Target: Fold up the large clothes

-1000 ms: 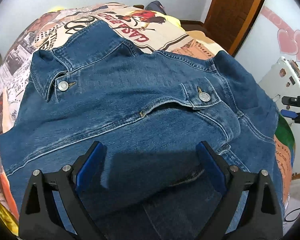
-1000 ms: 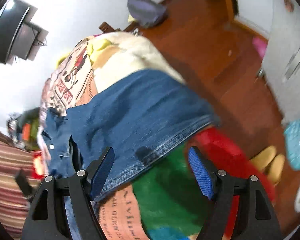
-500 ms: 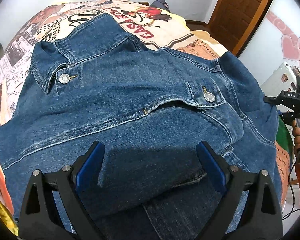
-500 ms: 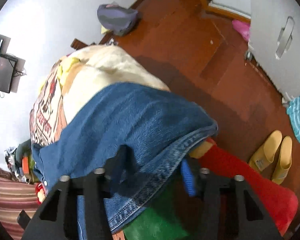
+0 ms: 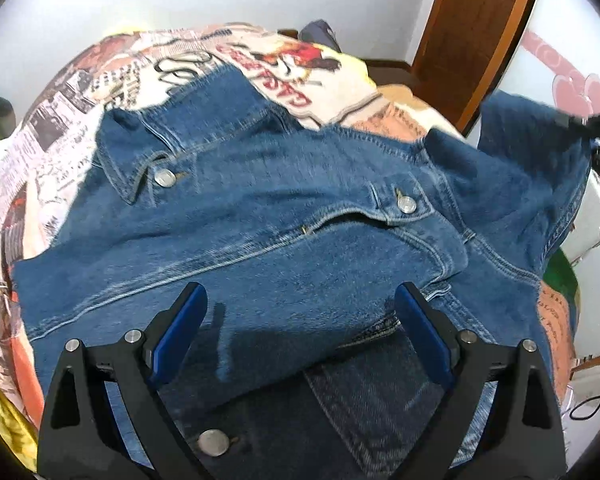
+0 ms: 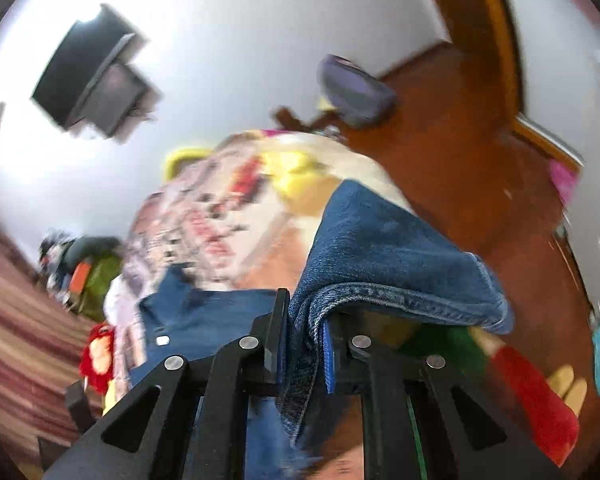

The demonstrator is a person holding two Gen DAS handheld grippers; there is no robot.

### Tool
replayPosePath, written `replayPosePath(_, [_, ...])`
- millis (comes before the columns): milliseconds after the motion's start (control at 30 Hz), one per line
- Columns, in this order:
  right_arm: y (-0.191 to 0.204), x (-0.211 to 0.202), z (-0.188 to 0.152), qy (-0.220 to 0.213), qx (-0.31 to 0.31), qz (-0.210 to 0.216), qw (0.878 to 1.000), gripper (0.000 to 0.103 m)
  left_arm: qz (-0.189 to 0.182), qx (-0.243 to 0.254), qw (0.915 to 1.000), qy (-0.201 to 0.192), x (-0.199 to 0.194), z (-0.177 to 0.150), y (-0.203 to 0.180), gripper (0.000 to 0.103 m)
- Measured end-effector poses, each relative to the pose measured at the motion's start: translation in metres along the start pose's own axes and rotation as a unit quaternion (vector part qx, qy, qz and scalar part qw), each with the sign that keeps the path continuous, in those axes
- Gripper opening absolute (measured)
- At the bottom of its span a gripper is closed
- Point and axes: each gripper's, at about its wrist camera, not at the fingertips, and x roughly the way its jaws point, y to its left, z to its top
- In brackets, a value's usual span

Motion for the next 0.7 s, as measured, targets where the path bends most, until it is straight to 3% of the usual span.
replayPosePath(133, [0.059, 0.003, -0.005, 0.006, -0.036, 0.049, 0.998, 0.011, -0.003, -0.021, 0.9994, -0.028, -0.022, 0.005, 0.013, 0.095])
replayPosePath(367, [0.151, 0.054, -0.037, 0.079, -0.09, 0.105, 0.987, 0.011, 0.002, -0.046, 0.9967, -0.067, -0.057, 0.0, 0.034, 0.095])
replayPosePath(533, [0.185, 0.108, -0.085, 0.162, -0.124, 0.098, 0.974, 0.011, 0.023, -0.055, 0.9952, -0.077, -0.073, -0.014, 0.052, 0.095])
replayPosePath(700, [0.181, 0.154, -0.13, 0.233, -0.141, 0.07, 0.96, 0.012, 0.04, -0.072, 0.9937, -0.076, -0.08, -0.03, 0.072, 0.095])
